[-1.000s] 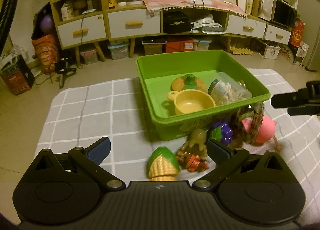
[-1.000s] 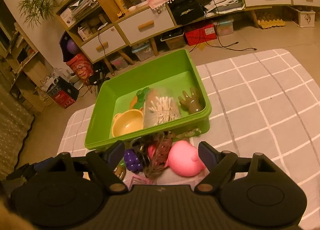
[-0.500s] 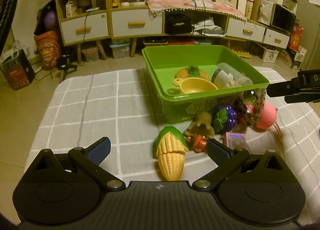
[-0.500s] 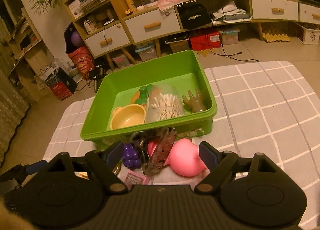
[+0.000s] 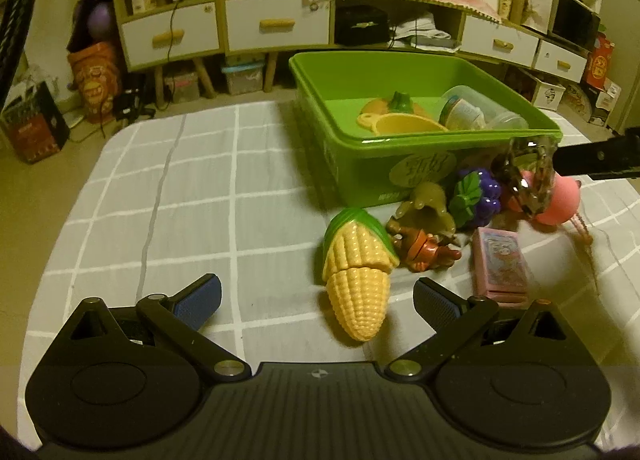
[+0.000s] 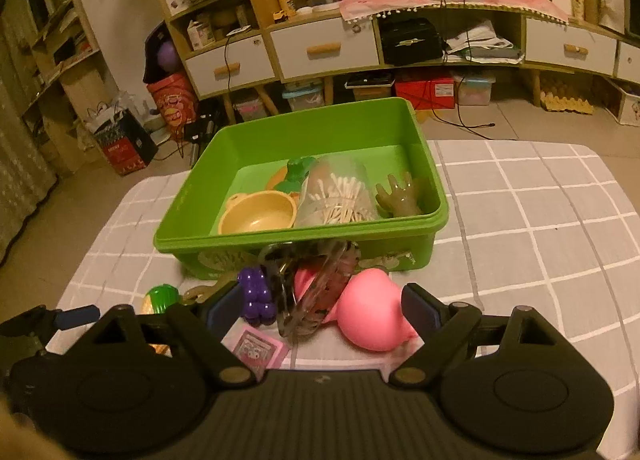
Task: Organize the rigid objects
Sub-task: 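Grasp the yellow corn toy with the left tool while the right tool reaches for the dark claw clip, then lift the corn with the left tool while the right tool grasps the dark claw clip, then carry the corn with the left tool while the right tool carries the clip over the tub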
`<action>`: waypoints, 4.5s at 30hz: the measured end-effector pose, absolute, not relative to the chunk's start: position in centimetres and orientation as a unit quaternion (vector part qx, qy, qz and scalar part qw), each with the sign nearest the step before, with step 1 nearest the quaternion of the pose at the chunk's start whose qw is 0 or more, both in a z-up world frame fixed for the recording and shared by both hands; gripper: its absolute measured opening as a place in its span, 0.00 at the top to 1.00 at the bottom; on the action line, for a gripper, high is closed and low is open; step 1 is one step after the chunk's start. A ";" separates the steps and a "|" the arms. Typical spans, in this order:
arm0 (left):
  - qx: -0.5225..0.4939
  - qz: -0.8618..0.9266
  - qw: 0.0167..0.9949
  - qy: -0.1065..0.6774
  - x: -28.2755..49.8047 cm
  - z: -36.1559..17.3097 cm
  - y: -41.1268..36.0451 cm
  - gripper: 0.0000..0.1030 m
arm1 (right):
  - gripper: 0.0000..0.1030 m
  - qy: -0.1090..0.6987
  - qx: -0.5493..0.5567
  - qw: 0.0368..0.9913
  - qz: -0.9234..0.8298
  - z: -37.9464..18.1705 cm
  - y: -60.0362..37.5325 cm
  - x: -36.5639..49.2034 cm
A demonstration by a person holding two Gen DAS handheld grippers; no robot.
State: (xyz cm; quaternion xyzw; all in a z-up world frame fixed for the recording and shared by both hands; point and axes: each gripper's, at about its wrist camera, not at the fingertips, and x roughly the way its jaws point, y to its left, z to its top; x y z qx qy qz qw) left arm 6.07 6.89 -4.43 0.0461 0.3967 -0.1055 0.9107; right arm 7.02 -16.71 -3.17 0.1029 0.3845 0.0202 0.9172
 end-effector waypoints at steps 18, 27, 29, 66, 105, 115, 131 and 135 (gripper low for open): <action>0.051 -0.105 0.905 0.409 6.9 -5.7 6.4 0.02 | 0.36 0.394 0.049 0.917 0.015 -4.6 -15.0 7.4; 0.054 -0.106 0.905 0.409 6.9 -5.9 6.3 0.02 | 0.35 0.405 0.051 0.912 0.039 -4.7 -14.6 7.3; 0.057 -0.107 0.905 0.409 7.0 -6.0 6.2 0.02 | 0.34 0.405 0.041 0.912 0.041 -4.7 -14.3 7.2; 0.029 -0.132 0.906 0.402 7.1 -6.0 5.4 0.26 | 0.37 0.391 0.043 0.919 -0.017 -5.2 -14.6 7.9; -0.006 -0.154 0.905 0.396 7.0 -4.4 5.3 0.55 | 1.00 0.388 0.267 0.882 -0.017 -3.6 -20.6 7.5; -0.031 -0.157 0.910 0.383 6.9 -3.0 5.8 0.55 | 1.00 0.373 0.295 0.880 -0.010 -2.3 -21.6 7.0; -0.026 -0.160 0.919 0.358 6.9 -0.4 4.9 0.55 | 1.00 0.330 0.323 0.887 -0.022 -0.3 -24.3 7.6; -0.030 -0.159 0.922 0.351 7.8 0.3 4.2 0.55 | 1.00 0.319 0.325 0.890 -0.026 0.0 -25.0 7.9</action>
